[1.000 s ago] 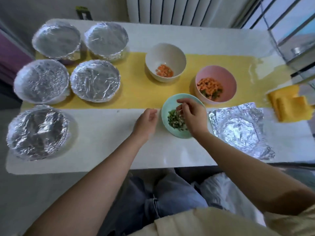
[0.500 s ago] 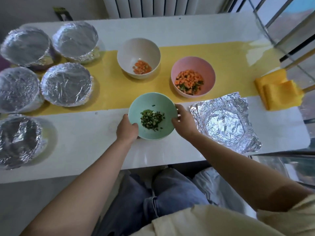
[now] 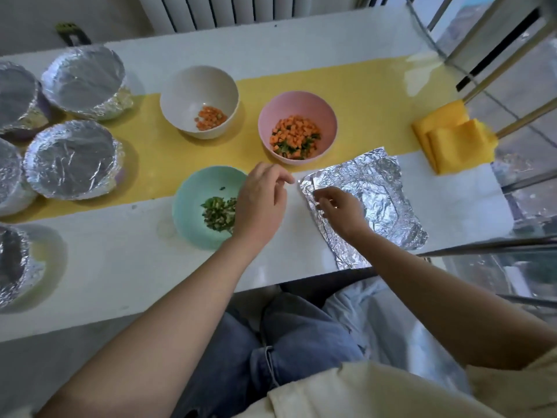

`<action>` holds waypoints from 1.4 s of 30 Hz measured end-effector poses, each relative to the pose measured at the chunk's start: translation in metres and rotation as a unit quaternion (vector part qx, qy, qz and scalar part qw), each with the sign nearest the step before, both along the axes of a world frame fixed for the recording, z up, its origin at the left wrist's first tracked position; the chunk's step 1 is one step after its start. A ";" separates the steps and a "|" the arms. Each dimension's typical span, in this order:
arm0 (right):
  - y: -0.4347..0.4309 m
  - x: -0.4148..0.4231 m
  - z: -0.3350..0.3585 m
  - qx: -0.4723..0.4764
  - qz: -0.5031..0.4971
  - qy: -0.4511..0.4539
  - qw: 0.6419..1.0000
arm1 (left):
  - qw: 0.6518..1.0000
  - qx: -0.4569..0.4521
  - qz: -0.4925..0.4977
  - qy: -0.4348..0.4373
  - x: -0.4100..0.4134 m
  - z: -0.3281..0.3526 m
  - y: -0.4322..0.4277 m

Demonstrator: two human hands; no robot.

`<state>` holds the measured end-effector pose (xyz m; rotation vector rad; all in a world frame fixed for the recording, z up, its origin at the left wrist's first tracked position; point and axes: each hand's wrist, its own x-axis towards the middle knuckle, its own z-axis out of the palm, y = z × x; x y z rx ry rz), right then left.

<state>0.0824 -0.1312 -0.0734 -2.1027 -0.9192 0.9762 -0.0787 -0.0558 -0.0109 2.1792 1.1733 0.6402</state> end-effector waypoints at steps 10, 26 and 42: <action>-0.077 0.080 -0.014 -0.041 -0.072 -0.141 0.987 | 0.850 -0.169 -0.326 0.378 0.083 -0.056 -0.041; -0.053 0.120 -0.028 -0.150 -0.147 -0.211 0.955 | 0.858 -0.172 -0.326 0.359 0.083 -0.063 -0.024; -0.048 0.139 0.002 0.008 -0.224 -0.005 0.975 | 0.940 -0.243 -0.149 0.186 0.079 -0.058 -0.020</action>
